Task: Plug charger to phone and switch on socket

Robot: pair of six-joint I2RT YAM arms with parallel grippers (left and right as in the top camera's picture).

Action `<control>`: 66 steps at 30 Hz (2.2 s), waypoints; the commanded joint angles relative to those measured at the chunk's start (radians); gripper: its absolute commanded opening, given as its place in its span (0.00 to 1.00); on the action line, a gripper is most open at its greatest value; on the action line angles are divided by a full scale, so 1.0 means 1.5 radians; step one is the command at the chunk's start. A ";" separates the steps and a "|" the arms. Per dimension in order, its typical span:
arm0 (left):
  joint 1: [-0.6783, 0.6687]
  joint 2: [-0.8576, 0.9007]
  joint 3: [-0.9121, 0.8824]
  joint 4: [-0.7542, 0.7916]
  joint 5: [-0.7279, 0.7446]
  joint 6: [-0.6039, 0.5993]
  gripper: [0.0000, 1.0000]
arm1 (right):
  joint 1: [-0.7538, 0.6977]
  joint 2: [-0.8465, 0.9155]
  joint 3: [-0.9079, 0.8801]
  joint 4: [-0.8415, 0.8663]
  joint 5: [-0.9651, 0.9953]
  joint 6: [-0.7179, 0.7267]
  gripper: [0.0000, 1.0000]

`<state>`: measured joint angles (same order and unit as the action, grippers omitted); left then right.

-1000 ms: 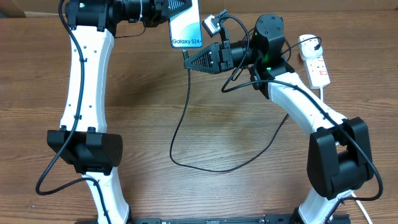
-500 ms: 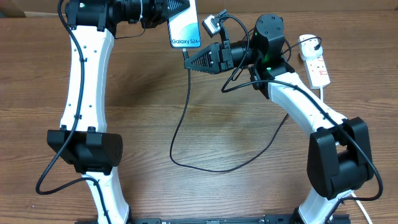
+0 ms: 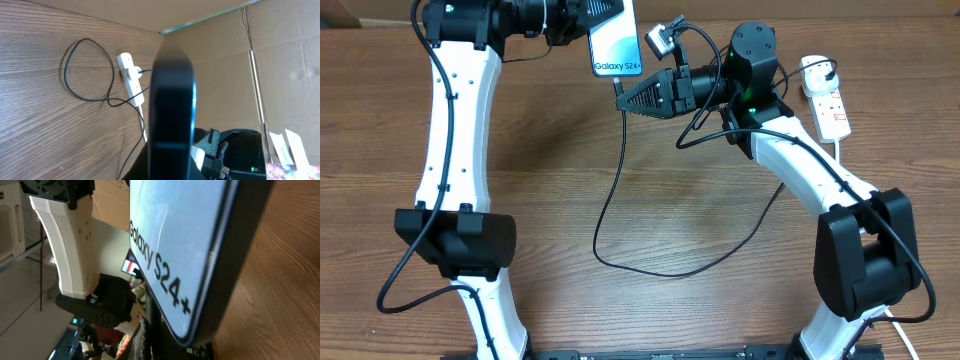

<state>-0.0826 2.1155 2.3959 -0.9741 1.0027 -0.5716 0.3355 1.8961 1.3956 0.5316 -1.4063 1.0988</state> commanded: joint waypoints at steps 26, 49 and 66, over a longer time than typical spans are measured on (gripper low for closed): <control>0.004 0.003 0.005 0.001 0.030 -0.003 0.04 | -0.008 -0.012 0.000 0.004 0.003 0.001 0.04; 0.004 0.003 0.005 -0.011 0.048 -0.003 0.04 | -0.008 -0.012 0.000 0.015 0.013 0.001 0.04; 0.004 0.003 0.005 -0.011 0.065 -0.008 0.04 | -0.014 -0.012 0.000 0.014 0.013 0.001 0.04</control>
<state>-0.0780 2.1159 2.3959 -0.9920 1.0370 -0.5743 0.3290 1.8961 1.3956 0.5495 -1.4086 1.0992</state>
